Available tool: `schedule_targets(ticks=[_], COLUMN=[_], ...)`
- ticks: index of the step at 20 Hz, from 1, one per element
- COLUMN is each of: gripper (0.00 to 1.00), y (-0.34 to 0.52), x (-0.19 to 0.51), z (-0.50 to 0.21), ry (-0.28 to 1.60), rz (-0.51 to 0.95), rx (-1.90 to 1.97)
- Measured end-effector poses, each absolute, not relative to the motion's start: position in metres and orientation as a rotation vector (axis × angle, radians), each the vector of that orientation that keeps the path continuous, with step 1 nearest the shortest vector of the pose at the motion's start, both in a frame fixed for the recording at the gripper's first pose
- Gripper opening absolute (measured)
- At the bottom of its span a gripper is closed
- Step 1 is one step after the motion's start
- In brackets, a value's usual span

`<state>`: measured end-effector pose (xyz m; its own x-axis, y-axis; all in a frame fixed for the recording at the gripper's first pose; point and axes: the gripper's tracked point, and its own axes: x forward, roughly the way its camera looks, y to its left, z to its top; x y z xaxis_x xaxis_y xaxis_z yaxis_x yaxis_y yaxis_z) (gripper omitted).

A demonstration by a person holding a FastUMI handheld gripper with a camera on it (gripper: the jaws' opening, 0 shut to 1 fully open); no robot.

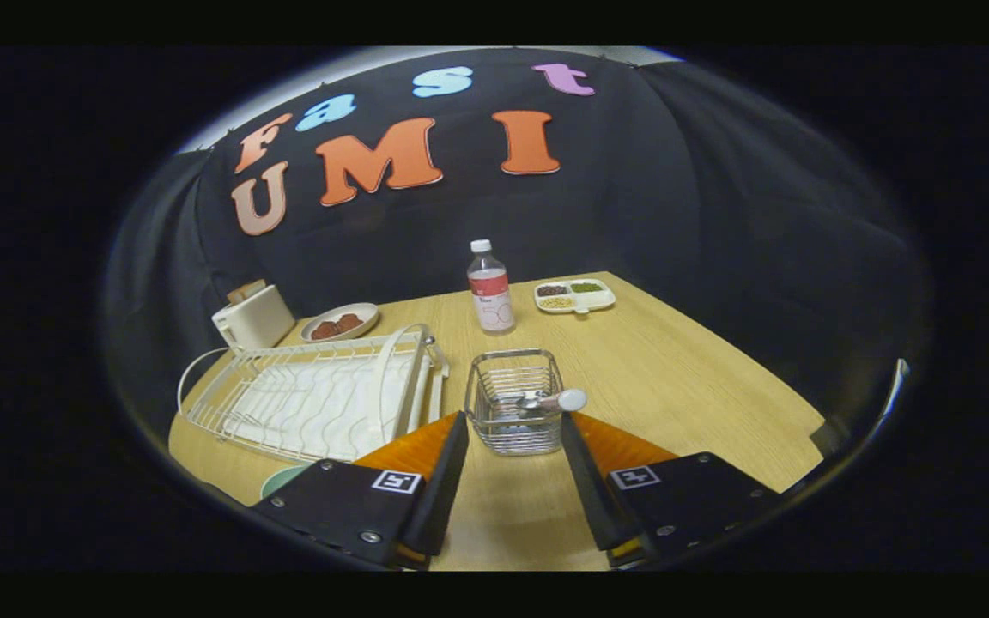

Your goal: Take the plate from the dish rack, then take the spoon from the basket and place it into the plate.

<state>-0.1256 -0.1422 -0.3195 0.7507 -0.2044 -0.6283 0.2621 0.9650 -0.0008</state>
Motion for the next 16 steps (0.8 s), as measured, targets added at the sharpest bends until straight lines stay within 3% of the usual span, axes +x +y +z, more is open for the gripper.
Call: schedule_targets(ticks=[8,10,13,16], gripper=[0.59,0.5,0.19,0.14], y=[-0.148,-0.145,-0.15,-0.146], x=[-0.105,-0.101,-0.096,-0.093], z=[-0.317,-0.322,-0.316,-0.31], ry=[0.6,0.614,0.61,0.632], rz=[-0.238,-0.219,-0.242,-0.233], rx=[0.06,0.02,-0.003,0.017])
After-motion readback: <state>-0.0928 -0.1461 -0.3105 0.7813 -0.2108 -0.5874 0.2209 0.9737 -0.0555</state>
